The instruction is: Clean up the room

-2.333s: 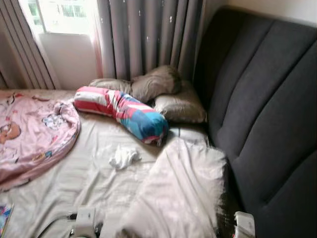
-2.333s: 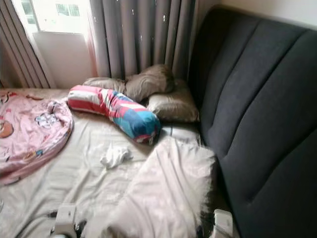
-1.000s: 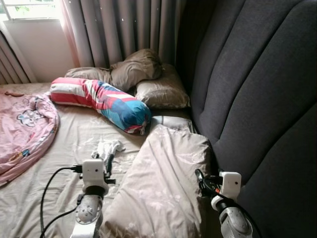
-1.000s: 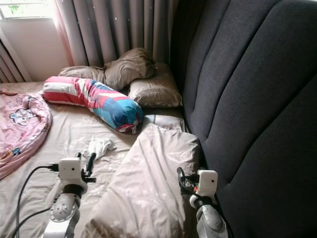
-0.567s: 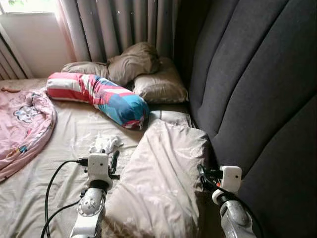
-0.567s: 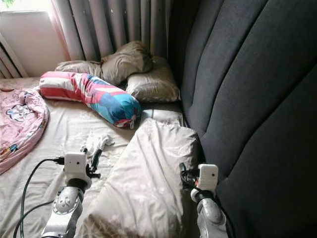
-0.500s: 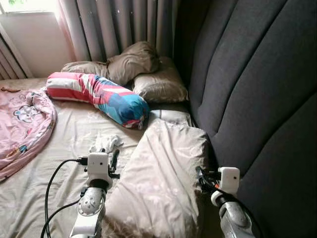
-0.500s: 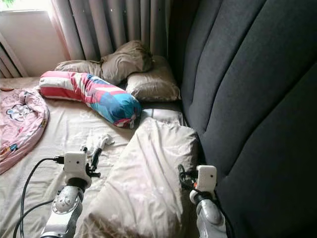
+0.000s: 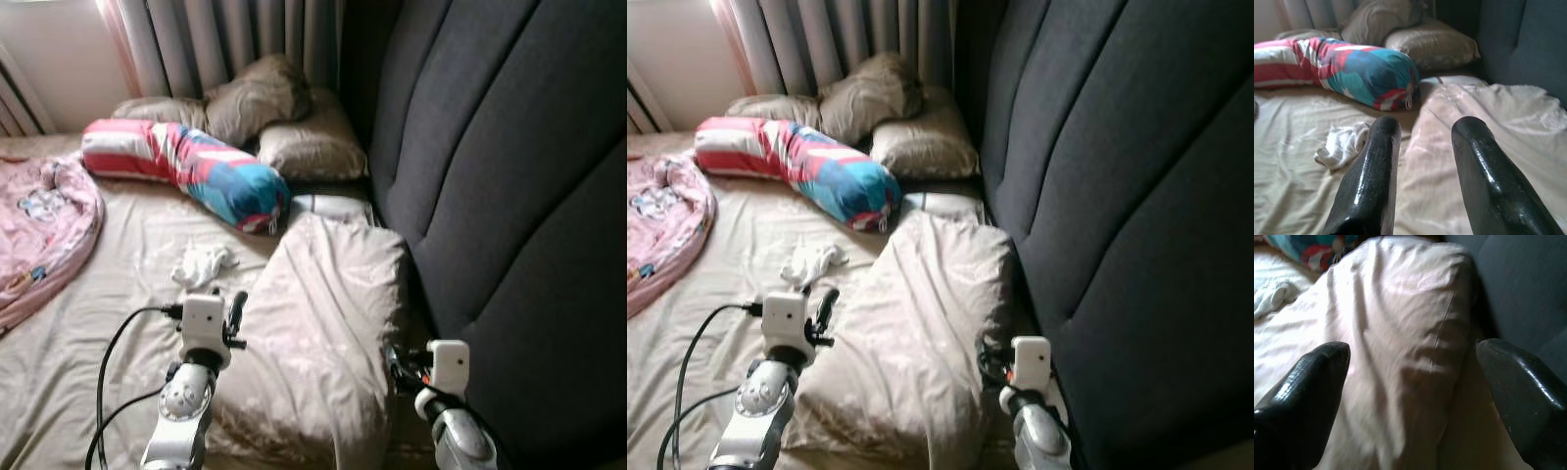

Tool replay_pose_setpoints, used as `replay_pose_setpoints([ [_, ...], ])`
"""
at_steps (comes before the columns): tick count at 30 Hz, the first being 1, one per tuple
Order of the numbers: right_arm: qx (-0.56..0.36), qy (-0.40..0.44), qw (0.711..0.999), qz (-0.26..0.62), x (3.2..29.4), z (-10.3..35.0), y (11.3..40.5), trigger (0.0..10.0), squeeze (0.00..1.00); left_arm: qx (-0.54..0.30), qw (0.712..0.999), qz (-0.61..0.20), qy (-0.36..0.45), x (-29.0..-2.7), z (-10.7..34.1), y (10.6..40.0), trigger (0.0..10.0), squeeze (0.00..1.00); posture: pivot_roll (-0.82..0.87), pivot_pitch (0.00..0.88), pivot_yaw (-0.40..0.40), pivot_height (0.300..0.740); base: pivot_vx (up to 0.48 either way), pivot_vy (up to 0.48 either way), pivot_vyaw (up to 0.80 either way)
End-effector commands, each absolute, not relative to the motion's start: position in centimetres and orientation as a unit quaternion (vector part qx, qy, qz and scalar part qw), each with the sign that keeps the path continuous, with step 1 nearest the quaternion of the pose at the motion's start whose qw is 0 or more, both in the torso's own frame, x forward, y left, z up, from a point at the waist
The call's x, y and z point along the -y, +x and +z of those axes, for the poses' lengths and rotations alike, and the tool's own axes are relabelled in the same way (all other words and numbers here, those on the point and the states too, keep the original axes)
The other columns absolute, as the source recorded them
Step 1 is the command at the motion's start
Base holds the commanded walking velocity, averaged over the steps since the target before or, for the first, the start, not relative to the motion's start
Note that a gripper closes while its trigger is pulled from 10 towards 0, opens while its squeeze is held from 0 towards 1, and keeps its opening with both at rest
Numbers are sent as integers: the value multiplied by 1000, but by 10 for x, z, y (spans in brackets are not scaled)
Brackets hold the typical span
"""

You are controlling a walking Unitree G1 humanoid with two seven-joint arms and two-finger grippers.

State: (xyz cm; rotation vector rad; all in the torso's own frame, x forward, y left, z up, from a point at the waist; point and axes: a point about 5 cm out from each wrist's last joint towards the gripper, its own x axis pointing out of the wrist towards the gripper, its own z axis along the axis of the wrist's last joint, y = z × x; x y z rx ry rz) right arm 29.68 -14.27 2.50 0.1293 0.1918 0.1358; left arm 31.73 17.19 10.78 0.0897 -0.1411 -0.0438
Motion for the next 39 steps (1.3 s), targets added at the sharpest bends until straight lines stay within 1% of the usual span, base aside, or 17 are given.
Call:
replay_pose_setpoints([
  [1, -132, 86, 984, 85, 138, 18, 296, 10000, 0, 68, 997, -24, 38, -172, 110, 317, 10000, 0, -109, 194, -35, 659, 0, 0, 0],
  [7, -176, 77, 976, 101, 133, 15, 302, 10000, 0, 68, 996, -30, 40, -172, 113, 319, 10000, 0, -99, 203, -33, 659, 0, 0, 0],
  [9, -183, 86, 973, 108, 131, 15, 304, 10000, 0, 67, 996, -32, 41, -172, 113, 319, 10000, 0, -96, 205, -31, 659, 0, 0, 0],
  [10, -191, 95, 970, 119, 128, 16, 305, 10000, 886, 66, 996, -37, 43, -172, 114, 320, 10000, 0, -94, 206, -31, 659, 0, 0, 0],
  [11, -190, 102, 969, 125, 127, 17, 306, 10000, 886, 66, 996, -39, 44, -172, 114, 320, 10000, 0, -92, 207, -31, 659, 0, 0, 0],
  [12, -191, 105, 967, 129, 126, 18, 308, 10000, 1000, 66, 996, -40, 44, -171, 115, 321, 10000, 0, -87, 208, -30, 659, 0, 0, 0],
  [17, -252, 100, 956, 110, 124, 13, 311, 10000, 1000, 68, 996, -48, 46, -170, 118, 322, 10000, 0, -81, 214, -28, 659, 0, 0, 0],
  [23, -283, 103, 947, 107, 119, 6, 308, 10000, 1000, 64, 995, -55, 45, -170, 118, 320, 10000, 0, -74, 216, -25, 659, 0, 0, 0],
  [24, -282, 116, 946, 110, 118, 6, 307, 10000, 800, 63, 995, -56, 45, -170, 118, 320, 10000, 0, -72, 215, -24, 659, 0, 0, 0],
  [25, -282, 122, 945, 112, 117, 6, 307, 10000, 98, 63, 995, -56, 45, -170, 118, 320, 10000, 0, -70, 213, -24, 659, 0, 0, 0],
  [26, -283, 126, 944, 114, 116, 6, 307, 10000, 98, 63, 995, -57, 45, -170, 118, 319, 10000, 0, -70, 213, -24, 659, 0, 0, 0],
  [27, -295, 125, 941, 110, 116, 3, 305, 10000, 0, 63, 995, -59, 45, -169, 119, 319, 10000, 0, -66, 212, -27, 659, 0, 0, 0],
  [30, -317, 124, 936, 89, 118, -3, 301, 10000, 0, 64, 995, -62, 48, -169, 120, 319, 10000, 0, -56, 211, -29, 659, 0, 0, 0],
  [34, -328, 123, 932, 91, 118, -6, 298, 10000, 0, 64, 995, -63, 49, -168, 121, 318, 10000, 0, -50, 205, -27, 659, 0, 0, 0],
  [39, -343, 157, 922, 85, 115, -9, 296, 10000, 0, 67, 994, -71, 50, -167, 124, 315, 10000, 0, -32, 209, -19, 659, 0, 0, 0],
])
